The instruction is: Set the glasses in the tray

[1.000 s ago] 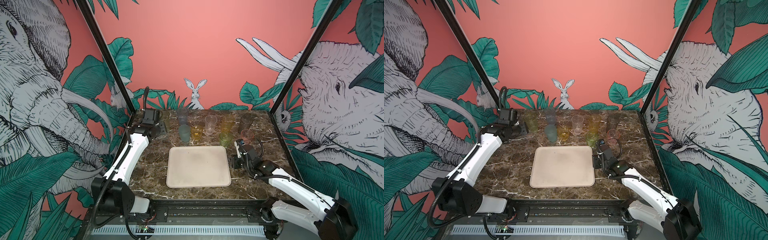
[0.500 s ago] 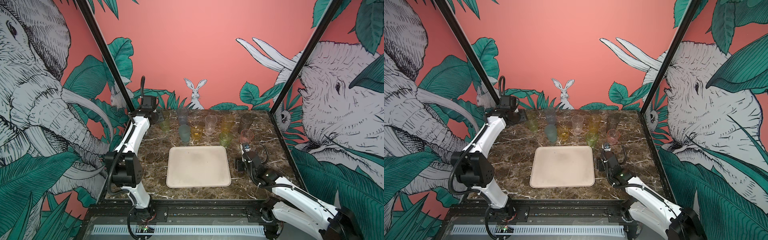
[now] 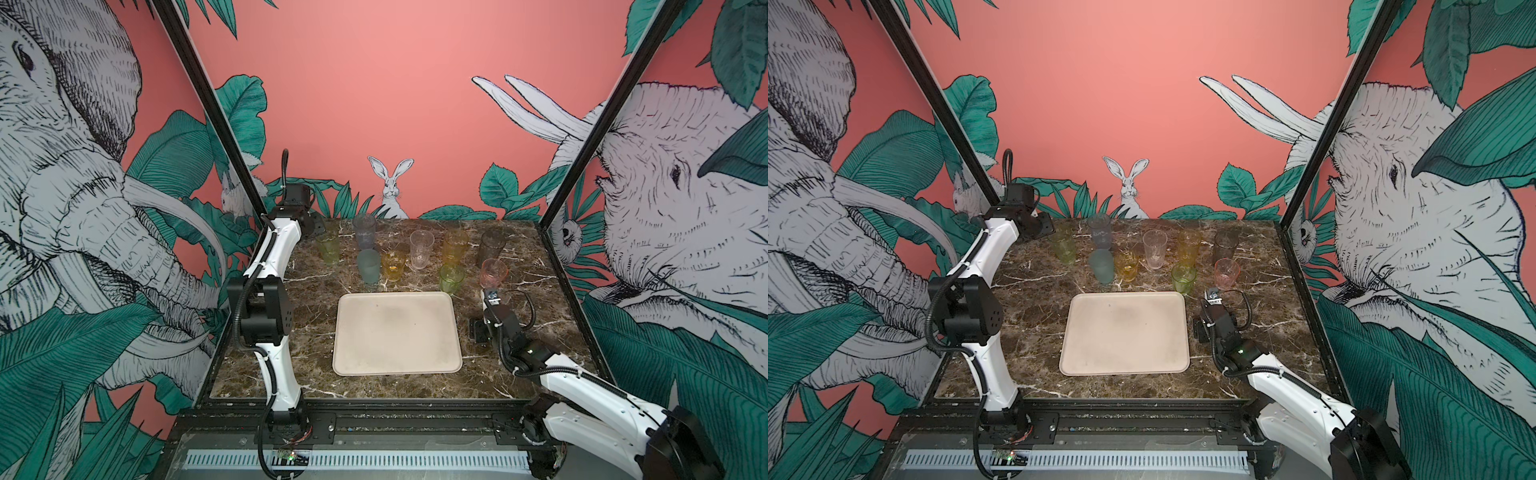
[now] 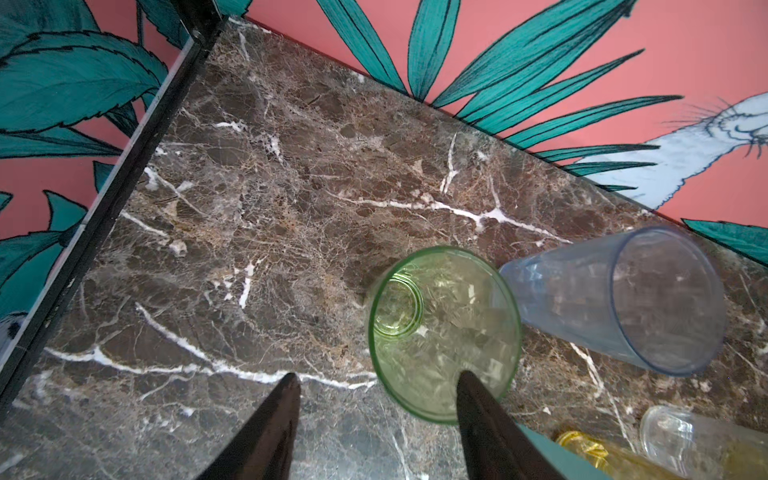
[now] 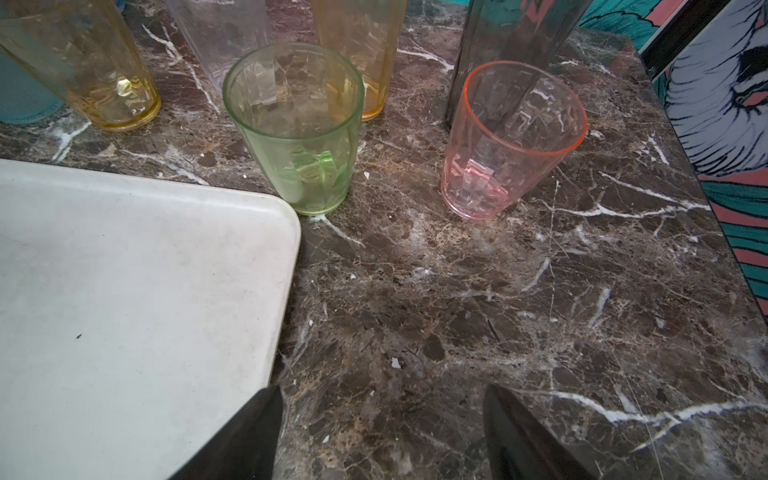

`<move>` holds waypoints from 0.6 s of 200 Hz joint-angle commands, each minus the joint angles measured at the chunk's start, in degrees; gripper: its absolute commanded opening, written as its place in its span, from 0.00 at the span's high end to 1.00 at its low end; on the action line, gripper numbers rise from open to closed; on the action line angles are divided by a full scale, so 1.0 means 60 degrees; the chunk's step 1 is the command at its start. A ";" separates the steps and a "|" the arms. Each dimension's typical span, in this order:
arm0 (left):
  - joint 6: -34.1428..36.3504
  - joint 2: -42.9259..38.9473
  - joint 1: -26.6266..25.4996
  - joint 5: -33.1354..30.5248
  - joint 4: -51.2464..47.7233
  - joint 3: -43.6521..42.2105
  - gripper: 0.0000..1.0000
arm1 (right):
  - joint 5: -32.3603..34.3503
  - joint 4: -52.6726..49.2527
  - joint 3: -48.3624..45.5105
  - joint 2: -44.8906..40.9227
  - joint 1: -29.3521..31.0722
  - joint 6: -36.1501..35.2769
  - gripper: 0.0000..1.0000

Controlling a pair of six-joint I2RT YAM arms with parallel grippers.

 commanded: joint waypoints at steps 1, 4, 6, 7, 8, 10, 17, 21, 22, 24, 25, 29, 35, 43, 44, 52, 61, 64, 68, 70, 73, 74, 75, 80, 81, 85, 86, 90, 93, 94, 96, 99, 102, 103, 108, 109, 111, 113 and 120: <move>-0.0058 0.0268 0.0059 0.0230 -0.0630 0.0565 0.39 | 0.0223 0.0418 -0.0067 -0.0078 -0.0052 -0.0050 0.21; -0.0079 0.0325 0.0058 0.0263 -0.0662 0.0607 0.39 | 0.0230 0.0426 -0.0075 -0.0078 -0.0052 -0.0061 0.20; -0.0102 0.0349 0.0058 0.0283 -0.0682 0.0626 0.40 | 0.0232 0.0432 -0.0088 -0.0089 -0.0048 -0.0055 0.20; -0.0108 0.0360 0.0051 0.0296 -0.0690 0.0632 0.40 | 0.0235 0.0433 -0.0085 -0.0091 -0.0050 -0.0059 0.20; -0.0111 0.0380 0.0055 0.0310 -0.0709 0.0650 0.40 | 0.0236 0.0433 -0.0084 -0.0092 -0.0051 -0.0061 0.20; -0.0117 0.0410 0.0061 0.0321 -0.0723 0.0670 0.40 | 0.0237 0.0433 -0.0083 -0.0093 -0.0052 -0.0062 0.20; -0.0158 0.0489 0.0066 0.0378 -0.0796 0.0748 0.40 | 0.0234 0.0434 -0.0096 -0.0107 -0.0056 -0.0076 0.19; -0.0188 0.0534 0.0059 0.0382 -0.0822 0.0762 0.40 | 0.0245 0.0434 -0.0097 -0.0118 -0.0052 -0.0077 0.19; -0.0195 0.0533 0.0058 0.0390 -0.0826 0.0766 0.40 | 0.0241 0.0434 -0.0097 -0.0120 -0.0052 -0.0077 0.19; -0.0196 0.0551 0.0058 0.0395 -0.0829 0.0761 0.40 | 0.0249 0.0441 -0.0104 -0.0122 -0.0052 -0.0077 0.19; -0.0199 0.0556 0.0058 0.0396 -0.0830 0.0758 0.40 | 0.0251 0.0437 -0.0108 -0.0122 -0.0052 -0.0077 0.19; -0.0221 0.0589 0.0058 0.0405 -0.0843 0.0782 0.41 | 0.0252 0.0447 -0.0122 -0.0131 -0.0052 -0.0077 0.19; -0.0230 0.0639 0.0065 0.0412 -0.0872 0.0826 0.41 | 0.0254 0.0461 -0.0151 -0.0151 -0.0052 -0.0072 0.18; -0.0217 0.0725 0.0058 0.0412 -0.0962 0.0937 0.43 | 0.0263 0.0470 -0.0164 -0.0166 -0.0052 -0.0076 0.18; -0.0210 0.0752 0.0058 0.0412 -0.0977 0.0956 0.43 | 0.0258 0.0474 -0.0160 -0.0166 -0.0052 -0.0077 0.18; -0.0194 0.0860 0.0058 0.0397 -0.1137 0.1128 0.45 | 0.0254 0.0503 -0.0183 -0.0179 -0.0052 -0.0075 0.18; -0.0158 0.0952 0.0059 0.0387 -0.1313 0.1309 0.47 | 0.0253 0.0520 -0.0175 -0.0170 -0.0047 -0.0092 0.17; -0.0147 0.0984 0.0058 0.0383 -0.1356 0.1343 0.47 | 0.0252 0.0521 -0.0180 -0.0167 -0.0044 -0.0086 0.17; -0.0132 0.1020 0.0055 0.0386 -0.1405 0.1392 0.49 | 0.0252 0.0516 -0.0177 -0.0166 -0.0052 -0.0092 0.17; -0.0133 0.1039 0.0065 0.0387 -0.1413 0.1431 0.49 | 0.0252 0.0520 -0.0172 -0.0166 -0.0052 -0.0088 0.17; -0.0122 0.1059 0.0061 0.0391 -0.1452 0.1447 0.50 | 0.0252 0.0521 -0.0181 -0.0161 -0.0048 -0.0092 0.17; -0.0118 0.1066 0.0060 0.0387 -0.1464 0.1453 0.50 | 0.0252 0.0521 -0.0183 -0.0156 -0.0043 -0.0084 0.17; -0.0116 0.1070 0.0059 0.0385 -0.1469 0.1463 0.51 | 0.0252 0.0521 -0.0184 -0.0154 -0.0047 -0.0088 0.17; -0.0086 0.1099 0.0058 0.0372 -0.1502 0.1496 0.52 | 0.0253 0.0522 -0.0182 -0.0152 -0.0048 -0.0091 0.17; -0.0085 0.1109 0.0058 0.0370 -0.1503 0.1507 0.52 | 0.0252 0.0522 -0.0176 -0.0144 -0.0050 -0.0092 0.17; -0.0072 0.1125 0.0058 0.0368 -0.1548 0.1535 0.53 | 0.0252 0.0514 -0.0183 -0.0140 -0.0052 -0.0092 0.17; -0.0071 0.1129 0.0058 0.0368 -0.1555 0.1555 0.53 | 0.0252 0.0518 -0.0177 -0.0138 -0.0052 -0.0092 0.17; -0.0056 0.1157 0.0058 0.0375 -0.1592 0.1589 0.54 | 0.0252 0.0529 -0.0183 -0.0137 -0.0051 -0.0092 0.17; -0.0043 0.1180 0.0058 0.0380 -0.1623 0.1625 0.55 | 0.0252 0.0535 -0.0174 -0.0126 -0.0056 -0.0085 0.17; -0.0034 0.1186 0.0058 0.0381 -0.1630 0.1629 0.55 | 0.0252 0.0536 -0.0172 -0.0124 -0.0054 -0.0088 0.17; -0.0039 0.1197 0.0058 0.0379 -0.1642 0.1651 0.56 | 0.0259 0.0532 -0.0171 -0.0123 -0.0052 -0.0080 0.17; -0.0026 0.1216 0.0058 0.0369 -0.1670 0.1680 0.57 | 0.0242 0.0547 -0.0170 -0.0111 -0.0052 -0.0089 0.17; -0.0006 0.1233 0.0058 0.0379 -0.1699 0.1711 0.58 | 0.0245 0.0537 -0.0170 -0.0108 -0.0050 -0.0092 0.17; -0.0009 0.1241 0.0058 0.0381 -0.1711 0.1717 0.58 | 0.0241 0.0537 -0.0170 -0.0100 -0.0051 -0.0085 0.17; -0.0002 0.1274 0.0058 0.0369 -0.1744 0.1768 0.58 | 0.0247 0.0536 -0.0169 -0.0092 -0.0052 -0.0092 0.17; -0.0007 0.1277 0.0058 0.0369 -0.1756 0.1774 0.58 | 0.0257 0.0536 -0.0155 -0.0085 -0.0052 -0.0092 0.17; 0.0004 0.1301 0.0058 0.0368 -0.1776 0.1797 0.58 | 0.0242 0.0536 -0.0148 -0.0080 -0.0052 -0.0088 0.17; 0.0004 0.1303 0.0058 0.0379 -0.1788 0.1814 0.58 | 0.0246 0.0543 -0.0143 -0.0079 -0.0052 -0.0091 0.17; 0.0010 0.1330 0.0058 0.0393 -0.1825 0.1864 0.59 | 0.0243 0.0536 -0.0139 -0.0050 -0.0055 -0.0092 0.17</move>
